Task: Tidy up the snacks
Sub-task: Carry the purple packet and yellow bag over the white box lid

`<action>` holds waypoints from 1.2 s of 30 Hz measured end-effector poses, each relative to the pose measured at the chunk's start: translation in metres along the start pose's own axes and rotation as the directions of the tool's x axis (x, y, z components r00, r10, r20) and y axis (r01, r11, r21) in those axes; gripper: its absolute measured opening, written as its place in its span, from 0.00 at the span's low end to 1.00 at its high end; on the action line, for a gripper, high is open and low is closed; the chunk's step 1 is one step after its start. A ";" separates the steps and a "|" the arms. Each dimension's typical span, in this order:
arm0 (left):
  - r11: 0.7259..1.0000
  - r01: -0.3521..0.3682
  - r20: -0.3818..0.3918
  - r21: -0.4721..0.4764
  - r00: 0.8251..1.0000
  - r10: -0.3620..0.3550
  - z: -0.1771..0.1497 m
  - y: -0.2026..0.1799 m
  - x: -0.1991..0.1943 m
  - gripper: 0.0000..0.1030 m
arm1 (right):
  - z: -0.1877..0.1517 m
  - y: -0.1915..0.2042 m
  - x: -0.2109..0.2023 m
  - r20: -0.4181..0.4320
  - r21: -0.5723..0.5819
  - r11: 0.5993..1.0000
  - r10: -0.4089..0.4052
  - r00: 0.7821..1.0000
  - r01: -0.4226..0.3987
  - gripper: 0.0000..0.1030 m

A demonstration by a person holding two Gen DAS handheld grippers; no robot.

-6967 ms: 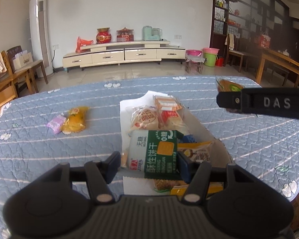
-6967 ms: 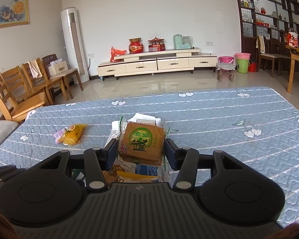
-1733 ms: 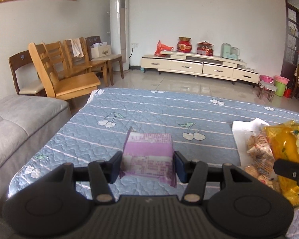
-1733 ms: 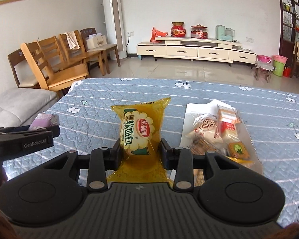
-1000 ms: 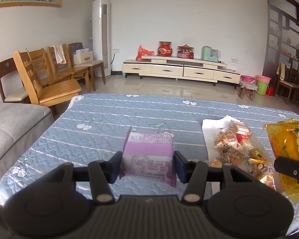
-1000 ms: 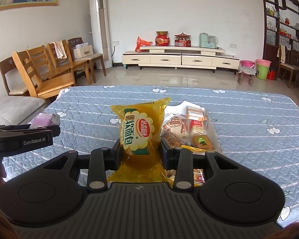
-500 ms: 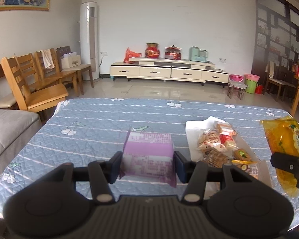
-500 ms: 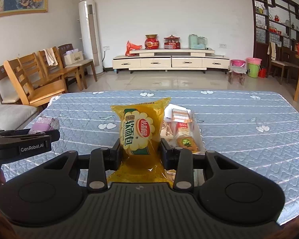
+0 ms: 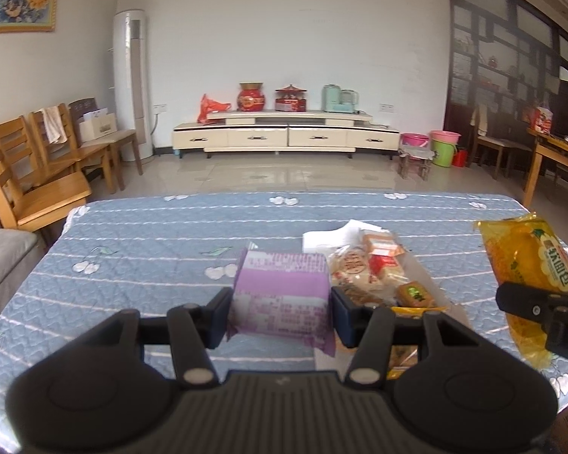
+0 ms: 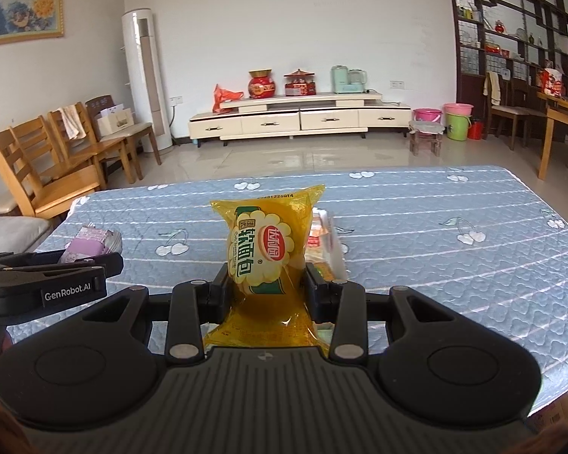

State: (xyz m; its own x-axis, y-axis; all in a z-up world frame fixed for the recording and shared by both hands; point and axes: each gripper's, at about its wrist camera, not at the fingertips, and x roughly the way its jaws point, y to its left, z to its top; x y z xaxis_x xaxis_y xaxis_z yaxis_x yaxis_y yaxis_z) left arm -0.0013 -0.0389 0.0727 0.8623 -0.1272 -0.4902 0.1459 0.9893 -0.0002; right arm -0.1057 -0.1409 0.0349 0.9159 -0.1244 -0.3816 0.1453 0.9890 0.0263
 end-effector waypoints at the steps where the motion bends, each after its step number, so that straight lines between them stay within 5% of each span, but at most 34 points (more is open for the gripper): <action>1: 1.000 0.004 0.001 0.004 1.000 -0.004 0.001 -0.003 0.001 0.52 | 0.000 0.001 0.000 0.000 0.004 1.000 -0.004 1.000 0.004 0.45; 36: 0.995 0.078 -0.018 0.059 0.997 -0.077 0.013 -0.048 0.039 0.52 | -0.001 0.014 0.021 -0.003 0.054 0.998 -0.031 1.000 0.032 0.45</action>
State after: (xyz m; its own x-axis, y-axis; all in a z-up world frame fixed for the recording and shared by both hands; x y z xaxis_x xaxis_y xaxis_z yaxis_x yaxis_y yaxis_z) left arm 0.0314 -0.0920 0.0654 0.8396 -0.2019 -0.5042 0.2411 0.9704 0.0130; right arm -0.0853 -0.1296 0.0261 0.9099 -0.1553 -0.3847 0.1940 0.9789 0.0636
